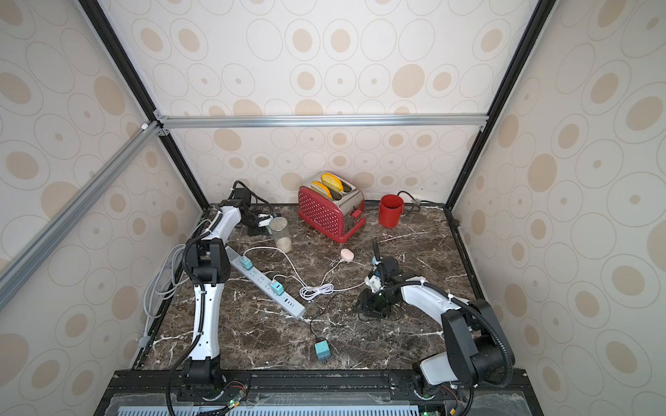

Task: Charge the bluetooth headset
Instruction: Pick up the bluetooth headset from the center of the board.

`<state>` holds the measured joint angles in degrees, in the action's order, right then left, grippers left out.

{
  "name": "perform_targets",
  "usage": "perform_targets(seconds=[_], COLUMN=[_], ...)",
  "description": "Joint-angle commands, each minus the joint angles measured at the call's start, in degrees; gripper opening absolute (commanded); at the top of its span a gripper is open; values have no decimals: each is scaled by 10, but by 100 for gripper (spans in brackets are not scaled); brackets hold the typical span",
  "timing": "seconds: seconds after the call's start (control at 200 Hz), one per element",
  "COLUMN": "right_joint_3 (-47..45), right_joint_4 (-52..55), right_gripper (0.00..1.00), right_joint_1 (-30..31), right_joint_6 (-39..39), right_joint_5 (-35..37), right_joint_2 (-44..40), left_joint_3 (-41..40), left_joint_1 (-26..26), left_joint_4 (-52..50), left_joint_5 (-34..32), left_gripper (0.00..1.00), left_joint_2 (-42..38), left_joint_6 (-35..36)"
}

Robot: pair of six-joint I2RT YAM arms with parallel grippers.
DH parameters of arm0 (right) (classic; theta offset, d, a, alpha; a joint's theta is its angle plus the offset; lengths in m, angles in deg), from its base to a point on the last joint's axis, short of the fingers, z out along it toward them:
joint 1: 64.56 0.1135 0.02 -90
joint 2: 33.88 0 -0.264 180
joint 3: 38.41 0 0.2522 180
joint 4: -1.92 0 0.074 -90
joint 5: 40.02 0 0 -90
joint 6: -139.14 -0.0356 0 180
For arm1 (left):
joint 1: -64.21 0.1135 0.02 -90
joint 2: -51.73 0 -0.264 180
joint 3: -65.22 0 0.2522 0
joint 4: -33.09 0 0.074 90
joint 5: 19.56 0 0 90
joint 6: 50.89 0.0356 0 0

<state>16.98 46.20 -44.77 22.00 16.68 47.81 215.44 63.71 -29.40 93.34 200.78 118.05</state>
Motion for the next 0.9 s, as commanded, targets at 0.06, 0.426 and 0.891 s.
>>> perform_targets(seconds=[0.06, 0.426, 0.891], right_joint_3=[1, 11, 111], right_joint_4=[-3, -30, -235], right_gripper=[50, 51, 61], right_joint_1=[-5, -5, -5], right_joint_6=[-5, 23, -34], right_joint_5=[15, 46, 62], right_joint_2=[-16, -81, -115], left_joint_3=[16, -107, -369], left_joint_1=[3, 29, 25], left_joint_4=[-15, 78, 188], left_joint_5=[30, 76, 157], left_gripper=[23, 20, 16], left_joint_2=[11, -155, -490], left_joint_6=[-34, -181, -423])
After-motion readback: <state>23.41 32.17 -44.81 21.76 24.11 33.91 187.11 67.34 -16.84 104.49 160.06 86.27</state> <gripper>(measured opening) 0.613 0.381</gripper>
